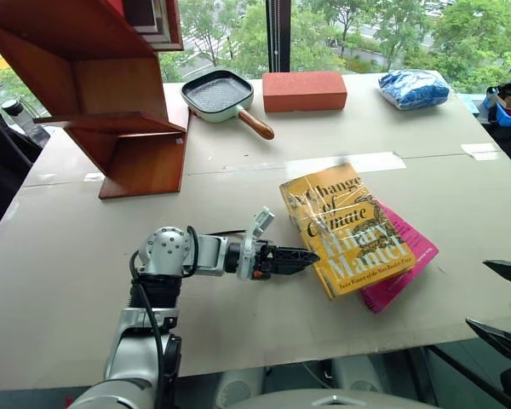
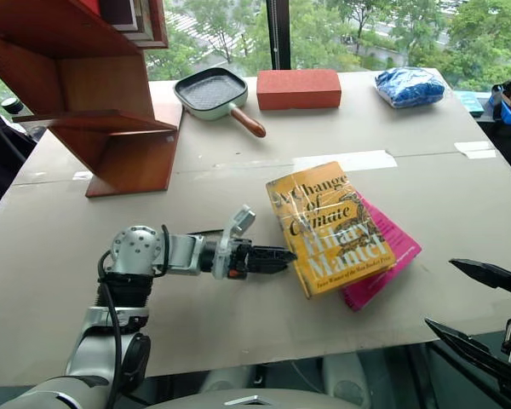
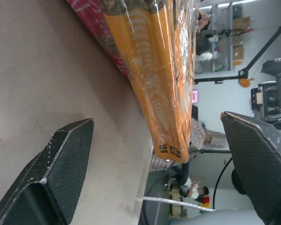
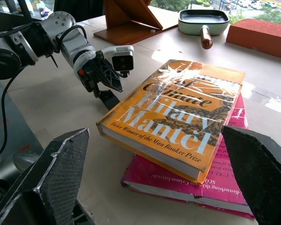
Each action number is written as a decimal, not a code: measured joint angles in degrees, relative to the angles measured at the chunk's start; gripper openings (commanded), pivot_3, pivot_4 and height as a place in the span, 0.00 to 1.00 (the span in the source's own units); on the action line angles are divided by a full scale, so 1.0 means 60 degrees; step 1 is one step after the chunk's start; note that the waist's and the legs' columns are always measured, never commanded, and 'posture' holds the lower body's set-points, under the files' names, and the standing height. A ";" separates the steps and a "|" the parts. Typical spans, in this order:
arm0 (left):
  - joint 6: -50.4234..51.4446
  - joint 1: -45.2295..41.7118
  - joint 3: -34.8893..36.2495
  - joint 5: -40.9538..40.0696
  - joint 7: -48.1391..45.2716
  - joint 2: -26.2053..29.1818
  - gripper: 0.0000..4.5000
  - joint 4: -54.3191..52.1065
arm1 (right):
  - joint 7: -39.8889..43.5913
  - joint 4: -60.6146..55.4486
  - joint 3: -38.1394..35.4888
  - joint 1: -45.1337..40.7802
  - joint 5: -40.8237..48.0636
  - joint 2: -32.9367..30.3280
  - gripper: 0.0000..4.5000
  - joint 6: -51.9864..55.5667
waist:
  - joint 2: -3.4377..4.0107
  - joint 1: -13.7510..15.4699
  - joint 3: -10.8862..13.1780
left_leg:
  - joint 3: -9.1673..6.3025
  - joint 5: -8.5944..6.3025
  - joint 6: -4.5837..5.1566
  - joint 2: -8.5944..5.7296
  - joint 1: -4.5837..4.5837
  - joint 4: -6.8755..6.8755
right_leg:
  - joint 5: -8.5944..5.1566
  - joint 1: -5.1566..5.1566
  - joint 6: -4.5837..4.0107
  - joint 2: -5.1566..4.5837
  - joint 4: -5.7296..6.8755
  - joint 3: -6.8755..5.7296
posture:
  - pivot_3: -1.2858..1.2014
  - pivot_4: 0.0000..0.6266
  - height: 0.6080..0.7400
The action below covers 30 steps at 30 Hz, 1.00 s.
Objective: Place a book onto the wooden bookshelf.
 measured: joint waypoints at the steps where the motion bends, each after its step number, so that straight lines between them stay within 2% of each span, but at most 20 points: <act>1: -0.0019 0.0075 0.0031 -0.0105 0.0178 -0.0106 0.99 -0.0008 | 0.0000 0.0001 0.0000 -0.0026 -0.0001 0.0000 1.00 0.0000 | 0.0002 0.0036 -0.0005 | 0.0002 0.0000 0.0000 -0.0004 0.0001 0.0000 | -0.0001 0.0000 -0.0001 -0.0005 -0.0001 0.0002 | 0.52 0.24 1.00; 8: -0.0005 0.0348 0.0851 -0.0879 0.1717 -0.1546 0.99 0.0506 | -0.0098 0.0016 0.0005 -0.0415 0.0002 -0.0110 1.00 0.0041 | 0.0014 0.0142 -0.0024 | -0.0005 0.0001 0.0002 -0.0048 -0.0007 0.0022 | -0.0004 0.0019 0.0000 -0.0056 -0.0001 -0.0021 | 0.52 0.24 1.00; 14: 0.0030 0.0293 0.1459 -0.1328 0.2793 -0.2217 0.99 0.0898 | -0.0238 0.0027 0.0014 -0.0604 0.0006 -0.0238 1.00 0.0124 | 0.0012 0.0133 -0.0038 | -0.0011 0.0001 0.0002 -0.0051 -0.0011 0.0037 | -0.0003 0.0025 0.0001 -0.0059 0.0000 -0.0031 | 0.52 0.24 1.00; 15: 0.0030 0.0289 0.1543 -0.1369 0.2972 -0.2304 0.88 0.0912 | -0.0257 0.0031 0.0013 -0.0623 0.0008 -0.0262 1.00 0.0160 | 0.0011 0.0132 -0.0040 | -0.0012 0.0001 0.0002 -0.0052 -0.0011 0.0038 | -0.0003 0.0025 0.0001 -0.0059 0.0000 -0.0032 | 0.52 0.24 1.00; 16: 0.0030 0.0288 0.1559 -0.1382 0.3041 -0.2329 0.84 0.0915 | -0.0263 0.0031 0.0013 -0.0632 0.0009 -0.0272 1.00 0.0182 | 0.0012 0.0132 -0.0041 | -0.0012 0.0001 0.0002 -0.0052 -0.0011 0.0038 | -0.0003 0.0025 0.0002 -0.0059 0.0000 -0.0032 | 0.52 0.24 1.00; 19: 0.0028 0.0274 0.1715 -0.1517 0.3439 -0.2497 0.52 0.0985 | -0.0300 0.0031 0.0012 -0.0648 0.0012 -0.0309 1.00 0.0264 | 0.0017 0.0135 -0.0047 | -0.0011 0.0001 0.0002 -0.0054 -0.0012 0.0040 | -0.0003 0.0026 0.0002 -0.0060 0.0000 -0.0032 | 0.52 0.24 1.00; 20: 0.0030 0.0274 0.1760 -0.1529 0.3494 -0.2521 0.45 0.0986 | -0.0310 0.0031 0.0011 -0.0648 0.0012 -0.0310 1.00 0.0270 | 0.0018 0.0135 -0.0047 | -0.0012 0.0001 0.0002 -0.0054 -0.0012 0.0040 | -0.0003 0.0026 0.0001 -0.0060 0.0000 -0.0032 | 0.52 0.24 1.00; 24: 0.0030 0.0298 0.1903 -0.1706 0.3671 -0.2609 0.05 0.0936 | -0.0440 0.0017 0.0011 -0.0666 0.0016 -0.0328 1.00 0.0305 | 0.0016 0.0122 -0.0046 | -0.0012 0.0001 0.0001 -0.0054 -0.0012 0.0040 | -0.0003 0.0025 0.0002 -0.0059 0.0000 -0.0034 | 0.52 0.24 1.00; 25: 0.0029 0.0315 0.1913 -0.1709 0.3667 -0.2594 0.01 0.0867 | -0.0455 0.0005 0.0011 -0.0670 0.0018 -0.0336 1.00 0.0311 | 0.0017 0.0114 -0.0047 | -0.0011 0.0001 0.0001 -0.0054 -0.0012 0.0040 | -0.0003 0.0025 0.0002 -0.0058 0.0000 -0.0034 | 0.52 0.24 1.00; 28: -0.0015 0.0362 0.1925 -0.1910 0.3601 -0.2392 0.01 0.0149 | -0.0623 -0.0051 0.0012 -0.0771 0.0102 -0.0388 1.00 0.0411 | -0.0004 0.0091 -0.0033 | -0.0014 0.0000 0.0000 -0.0044 -0.0016 0.0039 | -0.0004 0.0020 0.0000 -0.0051 0.0000 -0.0036 | 0.52 0.24 1.00; 30: -0.0385 0.0364 0.1722 -0.1804 0.3241 -0.1940 0.01 -0.1039 | -0.0872 -0.0056 0.0112 -0.1032 0.0314 -0.0416 1.00 0.0548 | -0.0032 0.0067 -0.0009 | -0.0011 0.0001 -0.0002 -0.0040 -0.0023 0.0039 | -0.0003 0.0010 -0.0002 -0.0051 0.0000 -0.0032 | 0.52 0.24 1.00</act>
